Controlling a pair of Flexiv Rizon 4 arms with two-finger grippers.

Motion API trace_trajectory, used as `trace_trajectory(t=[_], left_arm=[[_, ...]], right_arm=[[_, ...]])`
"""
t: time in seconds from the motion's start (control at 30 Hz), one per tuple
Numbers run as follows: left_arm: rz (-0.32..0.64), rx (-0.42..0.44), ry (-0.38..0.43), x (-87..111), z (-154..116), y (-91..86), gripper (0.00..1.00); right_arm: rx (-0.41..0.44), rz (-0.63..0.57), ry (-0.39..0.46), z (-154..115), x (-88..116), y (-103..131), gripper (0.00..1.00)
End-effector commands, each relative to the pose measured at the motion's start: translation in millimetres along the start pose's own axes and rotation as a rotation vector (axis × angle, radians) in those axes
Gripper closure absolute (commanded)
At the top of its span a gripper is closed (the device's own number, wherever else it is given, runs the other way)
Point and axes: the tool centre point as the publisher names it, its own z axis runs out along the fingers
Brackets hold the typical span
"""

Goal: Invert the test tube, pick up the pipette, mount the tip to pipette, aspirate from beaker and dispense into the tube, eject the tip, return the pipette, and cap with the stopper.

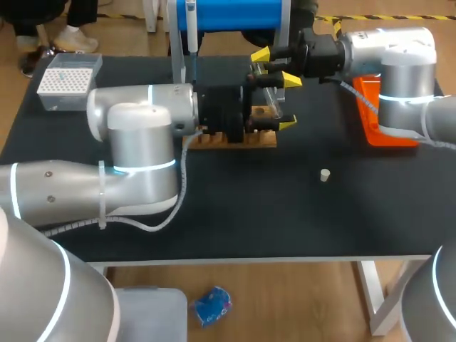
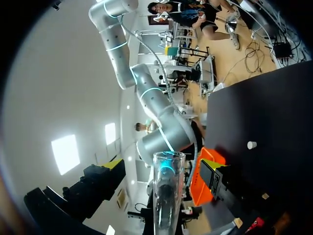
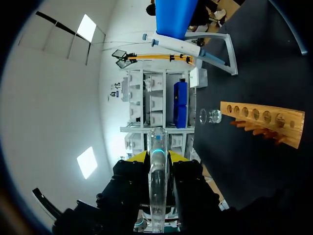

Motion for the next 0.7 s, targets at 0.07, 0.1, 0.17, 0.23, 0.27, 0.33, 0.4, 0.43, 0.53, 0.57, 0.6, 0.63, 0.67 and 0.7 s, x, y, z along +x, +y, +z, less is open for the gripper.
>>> trace_trajectory(t=[0.07, 0.1, 0.17, 0.23, 0.27, 0.33, 0.4, 0.43, 0.53, 0.57, 0.6, 0.63, 0.67, 0.7], left_arm=[[0.01, -0.025, 0.013, -8.6, -19.4, -6.9, 0.0], [0.011, -0.026, 0.012, -9.7, -21.0, -6.8, 0.0], [0.014, -0.026, 0.015, -10.2, -21.8, -6.8, 0.0], [0.012, -0.022, 0.019, -9.8, -21.6, -7.3, 0.0], [0.012, -0.018, 0.023, -9.4, -20.7, -7.8, 0.0], [0.012, -0.009, 0.022, -8.2, -18.5, -8.0, 0.53], [0.009, -0.006, 0.026, -6.9, -16.3, -7.9, 0.55], [0.009, -0.005, 0.028, -6.5, -15.2, -7.8, 0.51], [0.013, -0.002, 0.026, -6.4, -13.6, -7.3, 0.59], [0.014, -0.002, 0.026, -6.5, -12.8, -7.3, 0.56], [0.014, 0.0, 0.024, -6.6, -12.6, -7.3, 0.58], [0.015, 0.001, 0.023, -6.5, -12.5, -7.4, 0.59], [0.015, 0.0, 0.022, -6.5, -12.5, -7.4, 0.58], [0.014, 0.001, 0.021, -6.4, -12.4, -7.6, 0.6]], right_arm=[[0.001, 0.0, -0.002, -0.5, 0.5, 0.1, 1.0], [0.001, 0.0, -0.002, -0.5, 0.5, 0.1, 1.0], [0.001, 0.0, -0.002, -0.5, 0.5, 0.1, 1.0], [0.001, 0.0, -0.002, -0.5, 0.5, 0.1, 1.0], [0.001, 0.0, -0.002, -0.5, 0.5, 0.1, 1.0], [0.001, 0.0, -0.002, -0.5, 0.5, 0.1, 1.0], [0.001, 0.0, -0.002, -0.5, 0.5, 0.1, 1.0], [0.001, 0.0, -0.002, -0.5, 0.5, 0.1, 1.0], [0.001, 0.0, -0.002, -0.5, 0.5, 0.1, 1.0], [0.001, 0.0, -0.002, -0.5, 0.5, 0.1, 1.0], [0.001, 0.0, -0.002, -0.5, 0.5, 0.1, 1.0], [0.001, 0.0, -0.002, -0.5, 0.5, 0.1, 1.0], [0.001, 0.0, -0.002, -0.5, 0.5, 0.1, 1.0], [0.001, 0.0, -0.002, -0.5, 0.5, 0.1, 1.0]])
